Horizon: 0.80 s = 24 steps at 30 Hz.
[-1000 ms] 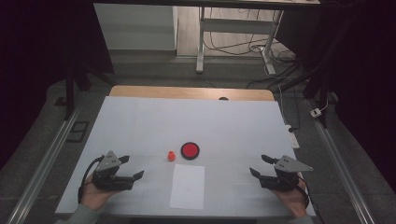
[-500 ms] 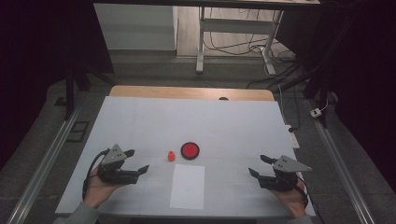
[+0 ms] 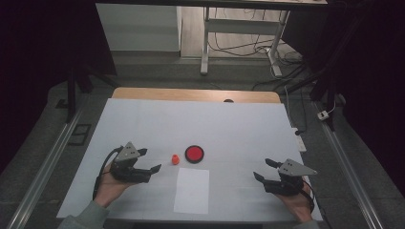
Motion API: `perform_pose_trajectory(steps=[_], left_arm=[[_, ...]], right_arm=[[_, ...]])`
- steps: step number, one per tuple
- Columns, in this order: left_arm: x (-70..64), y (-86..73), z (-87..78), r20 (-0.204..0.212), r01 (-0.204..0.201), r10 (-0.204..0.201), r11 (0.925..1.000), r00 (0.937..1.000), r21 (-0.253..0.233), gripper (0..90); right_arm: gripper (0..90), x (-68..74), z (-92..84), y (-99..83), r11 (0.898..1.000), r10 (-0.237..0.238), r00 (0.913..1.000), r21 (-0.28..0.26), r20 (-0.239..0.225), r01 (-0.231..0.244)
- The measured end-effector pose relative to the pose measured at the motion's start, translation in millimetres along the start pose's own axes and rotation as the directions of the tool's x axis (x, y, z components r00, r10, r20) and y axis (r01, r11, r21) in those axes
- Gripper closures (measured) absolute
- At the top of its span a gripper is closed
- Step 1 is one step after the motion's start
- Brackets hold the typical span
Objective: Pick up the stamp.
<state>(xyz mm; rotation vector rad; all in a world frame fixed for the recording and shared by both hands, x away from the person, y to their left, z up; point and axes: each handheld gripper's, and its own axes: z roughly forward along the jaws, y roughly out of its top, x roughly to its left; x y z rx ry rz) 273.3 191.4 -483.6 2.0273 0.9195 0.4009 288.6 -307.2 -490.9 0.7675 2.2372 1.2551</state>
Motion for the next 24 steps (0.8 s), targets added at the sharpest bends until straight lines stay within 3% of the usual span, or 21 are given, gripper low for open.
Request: perform_pose_trajectory(steps=[24], left_arm=[[-1.6,27.7,41.8,0.011,-0.033,0.032,0.9985,0.9994,0.043,20.6]], right_arm=[[31.5,0.6,0.9,-0.1,1.0,-0.001,1.0,0.011,-0.008,0.002]])
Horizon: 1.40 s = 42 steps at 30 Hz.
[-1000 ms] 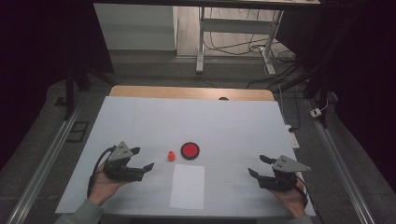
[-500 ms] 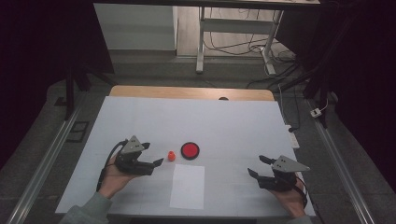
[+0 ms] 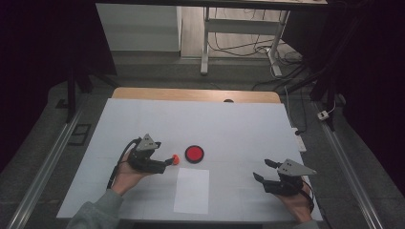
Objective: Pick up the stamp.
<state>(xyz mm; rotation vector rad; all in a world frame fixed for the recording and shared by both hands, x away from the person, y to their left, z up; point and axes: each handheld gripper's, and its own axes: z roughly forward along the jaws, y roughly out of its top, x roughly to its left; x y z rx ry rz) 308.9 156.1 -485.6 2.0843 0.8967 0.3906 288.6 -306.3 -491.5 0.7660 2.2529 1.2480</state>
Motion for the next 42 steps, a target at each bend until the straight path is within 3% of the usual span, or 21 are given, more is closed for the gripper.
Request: perform_pose_trajectory(steps=[9,20,42], left_arm=[[5.2,1.4,13.8,0.004,0.018,-0.018,0.9996,0.9998,0.023,21.2],[3.0,2.2,33.7,0.005,-0.008,0.008,0.9985,1.0,0.055,25.8],[0.0,-4.5,51.3,0.008,-0.055,0.054,0.9935,0.9985,0.1,42.0]], right_arm=[[31.5,0.7,1.7,0.0,1.0,0.002,1.0,-0.001,-0.001,-0.002],[31.5,1.2,3.1,-1.7,1.0,-0.001,1.0,0.013,0.004,0.001],[31.6,0.1,3.7,-3.9,1.0,0.002,1.0,0.022,0.0,-0.002]])
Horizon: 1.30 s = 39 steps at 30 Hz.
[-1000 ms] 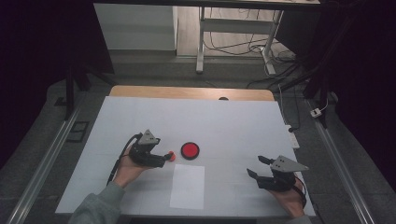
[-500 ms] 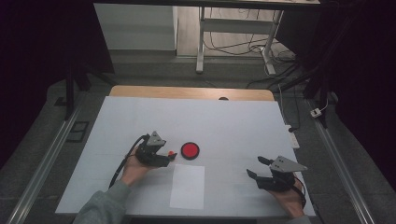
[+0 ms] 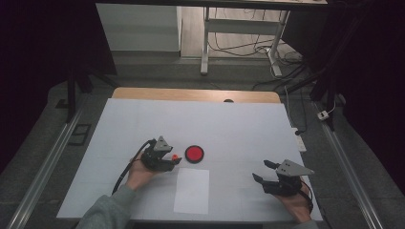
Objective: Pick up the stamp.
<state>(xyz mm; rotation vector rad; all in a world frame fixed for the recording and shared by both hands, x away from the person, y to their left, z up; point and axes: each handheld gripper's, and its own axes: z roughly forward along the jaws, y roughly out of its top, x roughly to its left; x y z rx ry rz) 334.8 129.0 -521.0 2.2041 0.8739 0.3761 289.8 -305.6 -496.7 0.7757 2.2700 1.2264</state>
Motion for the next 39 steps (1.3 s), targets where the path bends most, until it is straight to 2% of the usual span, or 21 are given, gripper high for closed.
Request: perform_pose_trajectory(steps=[18,22,39], left_arm=[[-2.0,-1.7,5.5,-0.004,-0.03,0.03,0.9994,0.9995,0.015,62.7],[-2.7,-1.6,5.4,-0.003,-0.034,0.034,0.9993,0.9994,0.013,70.4],[-3.8,-1.2,3.1,-0.006,-0.054,0.054,0.9985,0.9985,0.007,72.4]], right_arm=[[31.5,-0.1,0.7,-1.2,1.0,0.002,1.0,0.003,0.001,-0.002],[31.5,-0.1,0.3,-1.2,1.0,-0.002,1.0,0.011,0.003,0.002],[31.5,0.0,0.6,-1.6,1.0,-0.001,1.0,0.007,0.004,0.001]])
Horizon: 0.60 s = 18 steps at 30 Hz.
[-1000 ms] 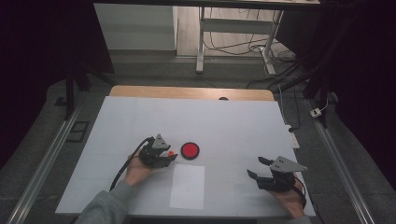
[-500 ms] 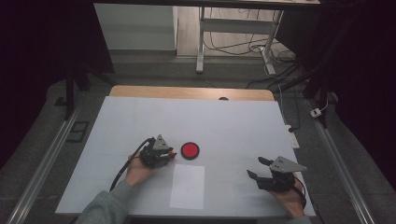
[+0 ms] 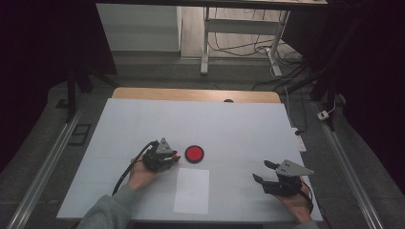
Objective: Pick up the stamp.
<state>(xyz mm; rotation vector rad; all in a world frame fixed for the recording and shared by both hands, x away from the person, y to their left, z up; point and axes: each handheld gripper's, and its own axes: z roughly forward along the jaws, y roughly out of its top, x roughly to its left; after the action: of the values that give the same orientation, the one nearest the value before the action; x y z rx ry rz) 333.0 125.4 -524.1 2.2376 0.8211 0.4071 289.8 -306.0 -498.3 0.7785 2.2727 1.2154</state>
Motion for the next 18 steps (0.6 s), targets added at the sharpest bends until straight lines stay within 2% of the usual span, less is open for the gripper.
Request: perform_pose_trajectory(steps=[7,18], left_arm=[[0.3,0.1,-1.2,0.002,-0.003,0.003,1.0,1.0,-0.005,72.4],[3.8,0.4,-12.6,0.009,0.02,-0.019,0.9986,0.9998,-0.05,72.4]], right_arm=[[31.5,0.0,0.1,-0.1,1.0,-0.001,1.0,0.002,-0.001,0.001],[31.5,0.3,0.3,-0.4,1.0,-0.001,1.0,-0.001,-0.004,0.001]])
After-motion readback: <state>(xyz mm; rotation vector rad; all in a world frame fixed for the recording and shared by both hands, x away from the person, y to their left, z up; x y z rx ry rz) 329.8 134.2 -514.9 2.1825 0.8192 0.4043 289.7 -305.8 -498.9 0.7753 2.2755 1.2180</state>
